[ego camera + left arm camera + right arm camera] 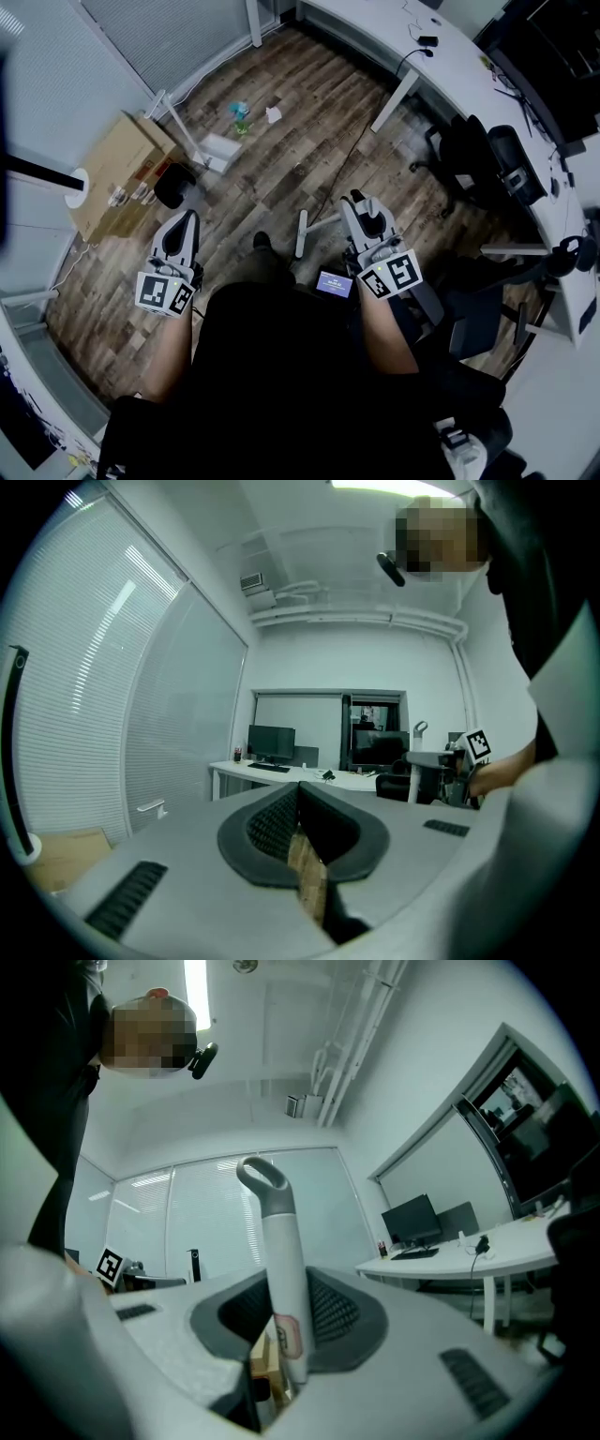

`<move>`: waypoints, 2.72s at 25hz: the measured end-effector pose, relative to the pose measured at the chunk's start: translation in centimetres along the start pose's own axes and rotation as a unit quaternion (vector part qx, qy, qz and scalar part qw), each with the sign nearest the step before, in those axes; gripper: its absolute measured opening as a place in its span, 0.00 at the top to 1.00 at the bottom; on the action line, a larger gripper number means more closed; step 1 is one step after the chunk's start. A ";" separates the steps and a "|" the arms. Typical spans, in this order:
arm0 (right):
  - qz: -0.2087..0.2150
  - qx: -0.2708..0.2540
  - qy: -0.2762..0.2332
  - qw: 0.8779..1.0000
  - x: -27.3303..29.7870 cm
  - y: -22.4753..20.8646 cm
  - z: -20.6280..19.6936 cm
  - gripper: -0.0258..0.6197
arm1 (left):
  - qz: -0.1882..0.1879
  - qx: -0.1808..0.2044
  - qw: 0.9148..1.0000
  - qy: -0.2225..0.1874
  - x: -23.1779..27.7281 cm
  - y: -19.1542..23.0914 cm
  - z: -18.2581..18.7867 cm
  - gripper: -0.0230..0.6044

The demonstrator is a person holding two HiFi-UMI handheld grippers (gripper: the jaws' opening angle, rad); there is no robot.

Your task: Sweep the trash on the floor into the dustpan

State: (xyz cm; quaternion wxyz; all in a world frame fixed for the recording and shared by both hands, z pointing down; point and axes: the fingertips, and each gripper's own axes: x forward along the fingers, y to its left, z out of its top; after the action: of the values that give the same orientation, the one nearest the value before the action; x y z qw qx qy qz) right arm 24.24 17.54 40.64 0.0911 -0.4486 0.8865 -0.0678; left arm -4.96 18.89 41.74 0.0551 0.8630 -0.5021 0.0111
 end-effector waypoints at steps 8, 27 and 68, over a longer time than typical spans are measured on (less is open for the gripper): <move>-0.008 0.004 0.018 1.000 6.4 -5.2 -0.3 0.82 | -0.009 -0.031 0.999 0.003 7.4 3.5 -2.1 0.97; 0.029 -0.003 0.042 0.999 28.7 -17.5 3.8 0.82 | 0.002 -0.045 0.999 -0.015 27.1 18.7 0.7 0.97; 0.424 0.090 0.118 0.894 78.2 -32.6 -3.5 0.81 | 0.351 -0.015 0.900 0.259 32.3 42.9 -3.2 0.81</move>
State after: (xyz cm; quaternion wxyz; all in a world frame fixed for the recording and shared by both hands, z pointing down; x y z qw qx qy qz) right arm 3.59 -64.69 42.76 0.0456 -0.0091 0.9868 -0.1551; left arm -26.06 -29.71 50.90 0.1889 0.5962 -0.7408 0.2450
